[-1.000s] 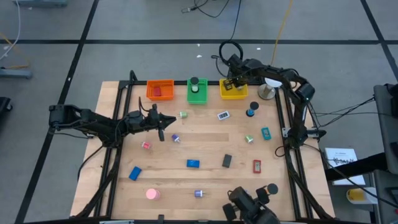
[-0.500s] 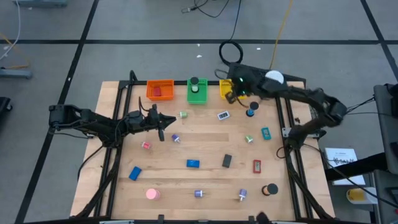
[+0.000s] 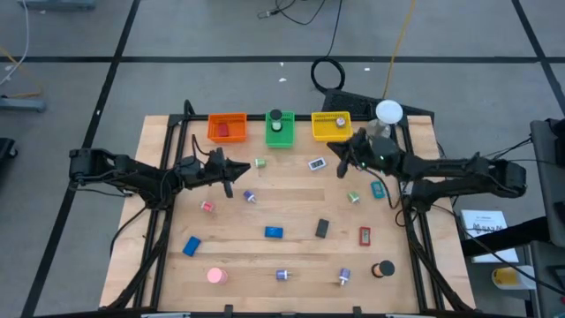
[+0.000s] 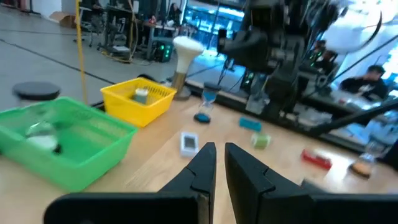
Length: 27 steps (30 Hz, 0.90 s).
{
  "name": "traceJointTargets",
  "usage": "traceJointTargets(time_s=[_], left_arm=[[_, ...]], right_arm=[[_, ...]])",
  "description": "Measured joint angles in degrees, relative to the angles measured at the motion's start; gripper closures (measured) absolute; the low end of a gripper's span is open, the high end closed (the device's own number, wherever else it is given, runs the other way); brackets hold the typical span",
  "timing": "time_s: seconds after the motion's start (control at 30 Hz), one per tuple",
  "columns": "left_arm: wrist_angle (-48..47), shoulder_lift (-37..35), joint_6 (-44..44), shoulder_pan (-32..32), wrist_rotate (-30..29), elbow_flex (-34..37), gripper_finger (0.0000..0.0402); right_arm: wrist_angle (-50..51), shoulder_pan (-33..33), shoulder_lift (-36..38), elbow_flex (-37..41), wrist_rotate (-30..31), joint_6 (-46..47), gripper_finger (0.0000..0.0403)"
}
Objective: Pick & Place Office items
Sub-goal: Put the right blue digital clock into the orange bin
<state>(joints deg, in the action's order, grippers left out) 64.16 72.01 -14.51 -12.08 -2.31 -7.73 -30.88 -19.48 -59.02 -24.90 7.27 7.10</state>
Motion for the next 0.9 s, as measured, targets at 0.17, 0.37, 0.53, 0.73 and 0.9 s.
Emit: traceJointTargets(time_s=[0.17,0.37,0.53,0.73,0.9], left_arm=[[-6.9,0.0,-1.9,1.3,4.4,-6.1,0.0364],[-24.8,0.0,2.1,4.0,4.4,-16.5,0.0364],[-34.6,0.0,1.8,5.3,3.9,-22.4,0.0364],[-49.2,0.0,0.8,7.4,-1.8,-28.1,0.0364],[-55.3,0.0,0.2,9.8,-0.5,-30.3,0.0364]], right_arm=[[-7.8,1.2,1.1,3.9,0.0,-6.3,0.0399],[-8.7,1.2,1.7,4.4,0.1,-9.2,0.0399],[-8.9,1.2,1.7,4.4,0.1,-13.5,0.0399],[-8.3,1.2,1.7,4.4,0.1,-12.1,0.0399],[-7.4,1.2,1.7,4.4,0.1,-12.2,0.0399]])
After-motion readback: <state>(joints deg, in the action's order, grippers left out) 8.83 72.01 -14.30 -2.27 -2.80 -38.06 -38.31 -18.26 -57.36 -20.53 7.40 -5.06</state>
